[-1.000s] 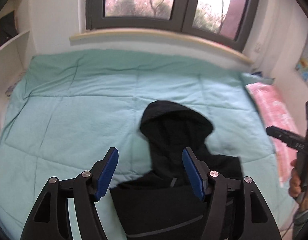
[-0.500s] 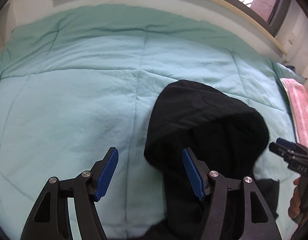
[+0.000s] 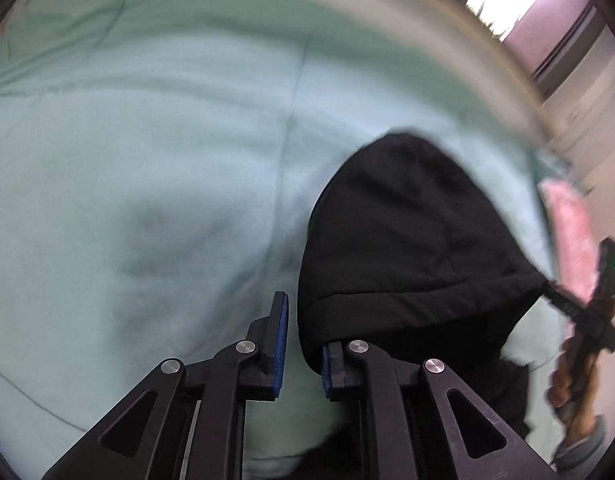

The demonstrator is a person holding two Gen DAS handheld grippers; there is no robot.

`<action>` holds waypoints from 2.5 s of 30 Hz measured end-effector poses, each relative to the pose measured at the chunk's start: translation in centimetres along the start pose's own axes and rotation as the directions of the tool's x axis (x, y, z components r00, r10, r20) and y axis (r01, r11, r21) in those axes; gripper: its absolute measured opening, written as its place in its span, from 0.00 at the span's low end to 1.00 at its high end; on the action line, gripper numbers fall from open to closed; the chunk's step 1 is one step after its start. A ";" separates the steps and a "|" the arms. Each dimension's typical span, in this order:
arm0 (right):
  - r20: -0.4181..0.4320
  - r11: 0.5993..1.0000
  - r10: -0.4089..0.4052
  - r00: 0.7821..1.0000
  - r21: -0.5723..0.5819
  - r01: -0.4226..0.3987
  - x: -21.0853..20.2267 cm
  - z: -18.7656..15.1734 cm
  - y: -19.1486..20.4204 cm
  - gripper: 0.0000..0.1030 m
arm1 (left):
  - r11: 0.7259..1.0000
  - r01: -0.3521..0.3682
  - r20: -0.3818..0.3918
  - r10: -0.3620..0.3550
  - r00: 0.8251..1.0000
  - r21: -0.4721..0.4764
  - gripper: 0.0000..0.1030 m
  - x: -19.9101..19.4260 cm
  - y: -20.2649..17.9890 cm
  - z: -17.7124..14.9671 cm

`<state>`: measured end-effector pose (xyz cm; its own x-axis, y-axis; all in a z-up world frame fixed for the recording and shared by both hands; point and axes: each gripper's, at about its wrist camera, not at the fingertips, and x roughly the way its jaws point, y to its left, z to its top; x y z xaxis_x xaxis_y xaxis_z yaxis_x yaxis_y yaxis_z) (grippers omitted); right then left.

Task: Fold large clothes
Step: 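Grasp the jacket hood with both tools, then fold the hood down onto the jacket body with both tools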

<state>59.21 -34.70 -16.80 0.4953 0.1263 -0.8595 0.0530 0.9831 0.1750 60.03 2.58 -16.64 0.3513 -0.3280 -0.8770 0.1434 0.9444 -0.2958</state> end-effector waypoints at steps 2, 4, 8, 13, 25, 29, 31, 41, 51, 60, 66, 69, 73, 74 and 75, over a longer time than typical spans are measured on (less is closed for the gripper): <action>-0.103 0.997 0.046 0.994 0.064 -0.040 4.2 -1.0 -1.6 0.24 | 0.999 -0.048 -0.121 0.047 0.991 -0.004 0.17 5.5 0.9 -0.8; -0.154 0.984 0.129 0.980 0.143 -0.107 7.2 -1.8 -3.2 0.25 | 0.999 -0.042 -0.111 0.042 0.993 0.001 0.17 6.9 0.8 -1.0; -0.148 0.980 0.168 0.975 0.127 -0.150 5.8 -1.3 -3.6 0.35 | 0.995 -0.064 -0.066 0.068 0.996 0.072 0.22 4.9 -0.3 -1.1; -0.173 0.986 0.167 0.971 0.018 -0.166 1.3 -2.5 -2.9 0.50 | 0.991 -0.023 -0.014 0.025 1.000 0.130 0.49 -0.9 -0.8 -2.8; -0.054 0.971 0.193 0.980 -0.134 -0.198 -0.7 2.9 5.8 0.52 | 0.984 0.115 0.075 -0.126 0.989 0.136 0.54 -1.0 -6.7 4.1; -0.148 0.970 0.070 0.987 -0.220 -0.102 4.9 1.0 6.7 0.51 | 0.989 0.031 -0.095 -0.017 0.995 0.148 0.54 5.8 -5.4 0.7; -0.186 0.965 0.031 0.982 -0.250 -0.078 7.4 -0.5 6.1 0.51 | 0.990 0.053 -0.114 -0.038 0.993 0.128 0.54 7.5 -4.1 -0.5; 0.001 0.935 0.240 0.971 -0.270 -0.230 0.9 6.6 9.2 0.51 | 0.991 0.035 -0.027 -0.032 0.999 0.133 0.54 6.3 -5.1 -0.1; -0.140 0.922 0.032 0.990 -0.379 -0.083 14.4 7.6 14.3 0.51 | 0.990 0.074 -0.023 -0.072 0.997 0.119 0.54 5.9 -3.9 -0.5; -0.057 0.919 0.187 0.981 -0.343 -0.195 3.8 6.3 9.3 0.51 | 0.980 0.106 0.005 -0.109 0.994 0.167 0.54 2.0 -5.4 -0.5; -0.095 0.916 0.107 0.990 -0.379 -0.135 1.3 1.2 6.0 0.51 | 0.977 0.148 0.045 -0.156 0.987 0.153 0.54 -1.2 -5.1 -0.8; -0.161 0.924 0.071 0.984 -0.361 -0.126 3.6 -0.8 4.5 0.51 | 0.985 0.116 0.016 -0.119 0.993 0.125 0.54 0.4 -3.9 -1.0; -0.226 0.936 0.056 0.972 -0.327 -0.130 7.1 -1.7 3.1 0.51 | 0.998 -0.029 -0.143 0.037 0.989 0.052 0.64 7.3 -0.7 -1.9; -0.237 0.941 0.060 0.970 -0.310 -0.134 7.6 -1.7 2.9 0.51 | 1.000 -0.008 -0.126 0.011 0.992 0.029 0.65 7.2 -0.3 -1.7; -0.244 0.945 0.061 0.968 -0.297 -0.134 7.8 -1.4 2.8 0.51 | 1.000 -0.001 -0.118 0.004 0.993 0.028 0.65 6.8 -0.3 -1.5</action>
<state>61.94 -30.82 -23.68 0.2709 0.2143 -0.9384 -0.2739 0.9518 0.1383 60.95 0.10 -23.05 0.2401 -0.3190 -0.9168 0.1685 0.9438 -0.2842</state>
